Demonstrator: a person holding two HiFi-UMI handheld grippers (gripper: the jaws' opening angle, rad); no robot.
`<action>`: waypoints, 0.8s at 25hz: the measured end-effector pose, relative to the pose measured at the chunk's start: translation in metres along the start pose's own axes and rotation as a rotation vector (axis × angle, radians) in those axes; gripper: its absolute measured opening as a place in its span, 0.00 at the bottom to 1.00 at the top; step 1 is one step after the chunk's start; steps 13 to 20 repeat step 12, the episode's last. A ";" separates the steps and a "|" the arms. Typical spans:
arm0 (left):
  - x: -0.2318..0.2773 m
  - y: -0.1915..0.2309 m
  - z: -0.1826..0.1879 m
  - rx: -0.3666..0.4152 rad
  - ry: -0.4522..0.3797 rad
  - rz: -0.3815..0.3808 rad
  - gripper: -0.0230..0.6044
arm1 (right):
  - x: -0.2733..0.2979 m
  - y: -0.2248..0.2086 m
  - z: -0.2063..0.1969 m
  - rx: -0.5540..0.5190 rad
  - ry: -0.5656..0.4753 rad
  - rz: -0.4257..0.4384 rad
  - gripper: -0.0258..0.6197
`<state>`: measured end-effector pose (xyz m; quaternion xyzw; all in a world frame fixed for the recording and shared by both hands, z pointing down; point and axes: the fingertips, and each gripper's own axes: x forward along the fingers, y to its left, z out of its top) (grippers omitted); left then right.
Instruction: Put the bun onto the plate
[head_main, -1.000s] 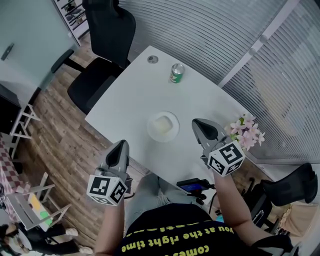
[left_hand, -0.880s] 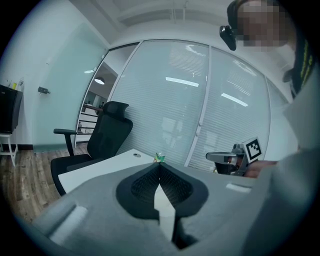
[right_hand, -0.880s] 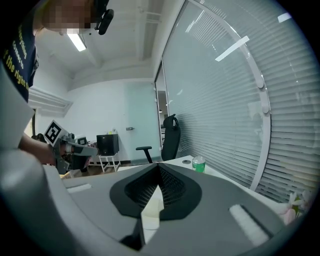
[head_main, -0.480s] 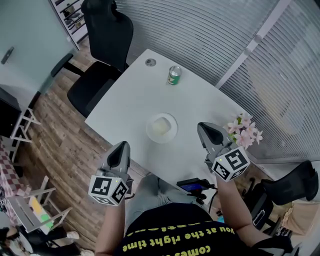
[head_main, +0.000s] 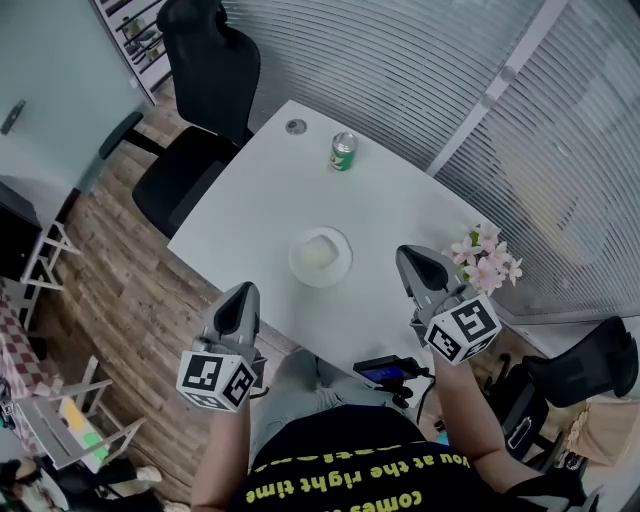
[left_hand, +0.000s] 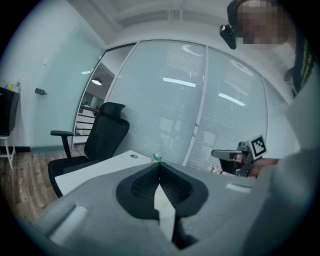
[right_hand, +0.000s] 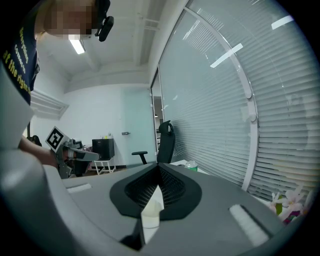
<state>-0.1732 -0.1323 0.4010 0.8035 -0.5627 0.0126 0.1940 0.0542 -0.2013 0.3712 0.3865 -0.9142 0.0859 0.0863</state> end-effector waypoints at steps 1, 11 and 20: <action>0.001 0.000 0.000 0.001 0.001 0.000 0.04 | 0.000 -0.001 0.001 0.001 -0.002 0.000 0.05; -0.001 -0.002 0.001 0.009 0.003 -0.003 0.04 | -0.004 0.002 0.002 -0.004 -0.005 0.008 0.05; -0.002 -0.002 0.001 0.010 0.003 -0.003 0.04 | -0.004 0.003 0.002 -0.004 -0.005 0.009 0.05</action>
